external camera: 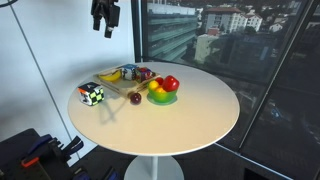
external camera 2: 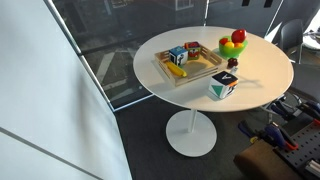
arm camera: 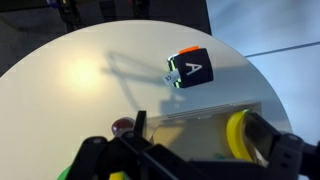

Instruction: Pick up the brown plum toy from the table and put it in the green bowl

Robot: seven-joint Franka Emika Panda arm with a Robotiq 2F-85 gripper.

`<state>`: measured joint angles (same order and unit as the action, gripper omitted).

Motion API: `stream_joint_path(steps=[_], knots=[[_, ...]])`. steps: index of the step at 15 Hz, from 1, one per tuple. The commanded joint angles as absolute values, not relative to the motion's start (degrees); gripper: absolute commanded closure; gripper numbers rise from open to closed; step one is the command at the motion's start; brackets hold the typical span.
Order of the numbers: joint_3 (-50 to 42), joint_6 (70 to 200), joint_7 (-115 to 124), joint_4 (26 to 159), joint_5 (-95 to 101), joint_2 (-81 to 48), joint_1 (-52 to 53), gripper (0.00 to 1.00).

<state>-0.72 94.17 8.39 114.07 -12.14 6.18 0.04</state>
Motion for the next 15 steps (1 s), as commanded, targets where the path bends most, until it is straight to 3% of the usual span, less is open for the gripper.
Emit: stream_joint_path(steps=[1, 15], knots=[[0.6, 96.7, 12.9, 113.6, -9.4, 3.4, 0.2, 0.0], [-0.8, 103.1, 15.9, 117.8, 1.3, -0.3, -0.4, 0.0]])
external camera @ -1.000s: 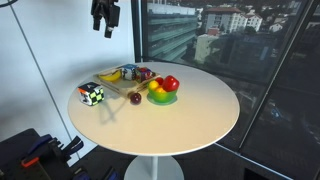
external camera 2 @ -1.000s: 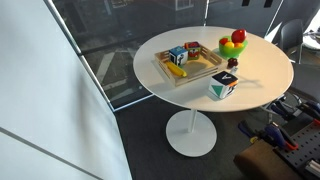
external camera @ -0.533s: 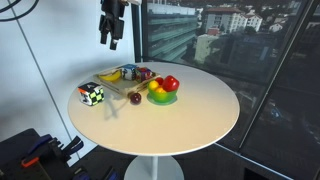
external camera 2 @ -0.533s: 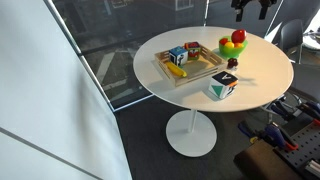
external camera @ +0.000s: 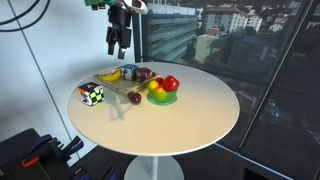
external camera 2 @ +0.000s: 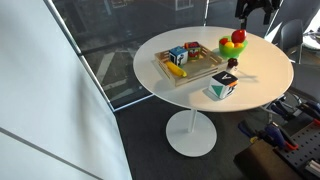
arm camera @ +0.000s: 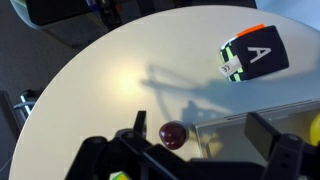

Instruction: Pick up the brown plum toy from the table and put it in the green bowl

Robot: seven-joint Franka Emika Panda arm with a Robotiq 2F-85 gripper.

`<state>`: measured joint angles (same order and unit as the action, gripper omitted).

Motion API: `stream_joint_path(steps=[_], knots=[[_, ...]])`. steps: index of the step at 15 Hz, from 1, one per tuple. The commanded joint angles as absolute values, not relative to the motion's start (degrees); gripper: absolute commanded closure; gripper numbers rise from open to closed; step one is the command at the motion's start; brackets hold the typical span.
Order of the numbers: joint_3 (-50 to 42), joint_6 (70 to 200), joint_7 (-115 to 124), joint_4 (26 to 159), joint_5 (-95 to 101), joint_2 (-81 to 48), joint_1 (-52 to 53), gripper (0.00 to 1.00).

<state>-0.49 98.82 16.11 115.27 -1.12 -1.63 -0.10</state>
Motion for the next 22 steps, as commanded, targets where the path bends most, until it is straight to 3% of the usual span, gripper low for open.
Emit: stream_joint_path(steps=[1, 9, 22], knots=[[-0.9, 104.8, 15.7, 118.6, 1.5, -0.2, -0.5, 0.0], [-1.6, 118.3, 13.5, 124.6, 1.5, 2.0, -1.0, 0.0], [-1.8, 119.1, 13.9, 123.7, 1.1, -0.9, -1.3, 0.0]])
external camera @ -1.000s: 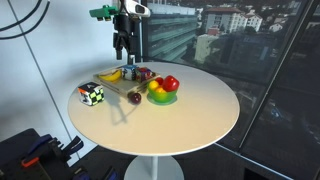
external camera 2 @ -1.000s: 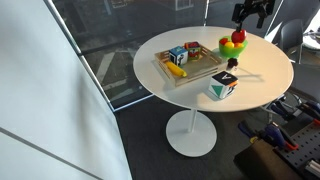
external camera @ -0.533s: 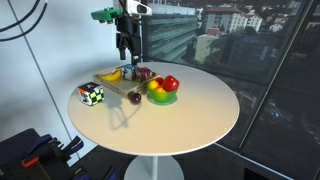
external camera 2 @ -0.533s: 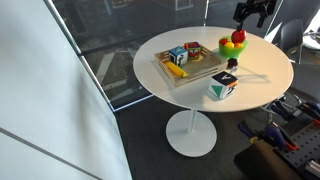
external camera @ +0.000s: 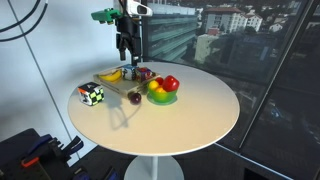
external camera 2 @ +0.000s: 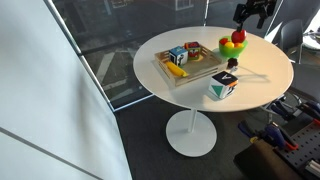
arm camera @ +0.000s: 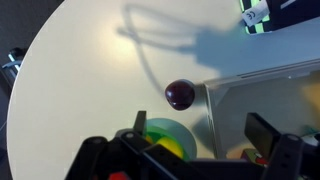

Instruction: Pick up the brown plum toy from the table and put it in the green bowl

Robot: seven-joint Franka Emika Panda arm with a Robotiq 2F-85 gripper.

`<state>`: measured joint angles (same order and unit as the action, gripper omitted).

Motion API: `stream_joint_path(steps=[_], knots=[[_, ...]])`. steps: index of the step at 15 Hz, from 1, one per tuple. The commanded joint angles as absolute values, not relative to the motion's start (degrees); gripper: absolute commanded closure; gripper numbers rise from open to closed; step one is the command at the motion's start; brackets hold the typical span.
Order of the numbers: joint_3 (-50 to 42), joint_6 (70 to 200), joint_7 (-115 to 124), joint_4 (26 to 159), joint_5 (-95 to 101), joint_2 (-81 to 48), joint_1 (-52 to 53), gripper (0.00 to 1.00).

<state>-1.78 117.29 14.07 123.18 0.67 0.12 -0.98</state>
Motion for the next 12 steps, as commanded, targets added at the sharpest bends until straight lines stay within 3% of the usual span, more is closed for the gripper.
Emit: stream_joint_path(steps=[1, 12], knots=[[-1.9, 120.2, 13.8, 124.0, 1.1, -1.6, -1.4, 0.0], [-3.4, 129.2, 9.6, 127.0, 0.3, -9.3, -2.5, 0.0]])
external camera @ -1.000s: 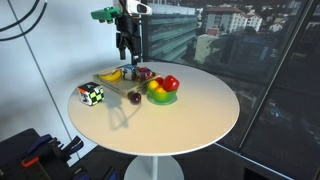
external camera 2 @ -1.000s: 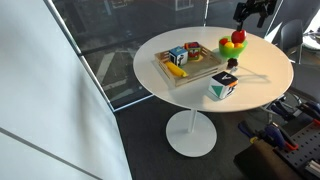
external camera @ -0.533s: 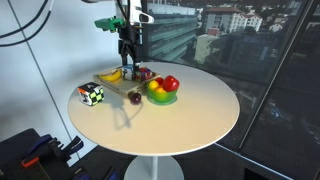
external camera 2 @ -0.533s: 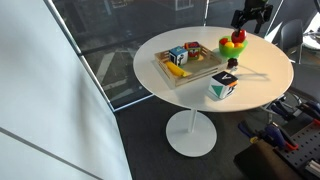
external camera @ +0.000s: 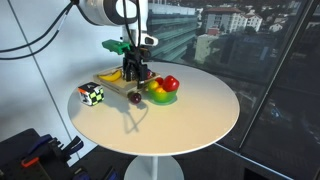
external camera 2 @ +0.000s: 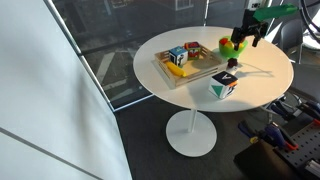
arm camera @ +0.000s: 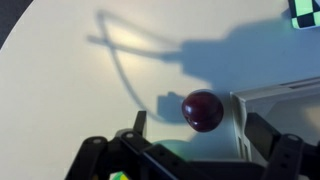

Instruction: Pick up the brown plum toy from the table and put it in the green bowl

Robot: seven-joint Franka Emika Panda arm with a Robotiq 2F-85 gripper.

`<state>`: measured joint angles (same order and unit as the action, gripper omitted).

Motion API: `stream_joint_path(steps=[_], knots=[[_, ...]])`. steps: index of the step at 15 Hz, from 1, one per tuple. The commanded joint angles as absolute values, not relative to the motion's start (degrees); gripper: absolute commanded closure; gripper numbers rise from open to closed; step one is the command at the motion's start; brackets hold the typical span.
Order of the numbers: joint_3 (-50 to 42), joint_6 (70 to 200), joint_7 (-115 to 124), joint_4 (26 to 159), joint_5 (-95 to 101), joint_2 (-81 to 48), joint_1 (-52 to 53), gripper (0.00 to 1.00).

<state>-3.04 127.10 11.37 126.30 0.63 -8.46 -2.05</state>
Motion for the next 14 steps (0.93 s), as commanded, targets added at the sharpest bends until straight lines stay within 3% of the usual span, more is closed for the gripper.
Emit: stream_joint_path(steps=[1, 14], knots=[[-3.5, 129.7, 9.0, 127.3, 0.4, -9.4, -2.6, 0.0], [-3.5, 139.9, 7.8, 129.4, 0.3, -12.6, -2.3, 0.0]])
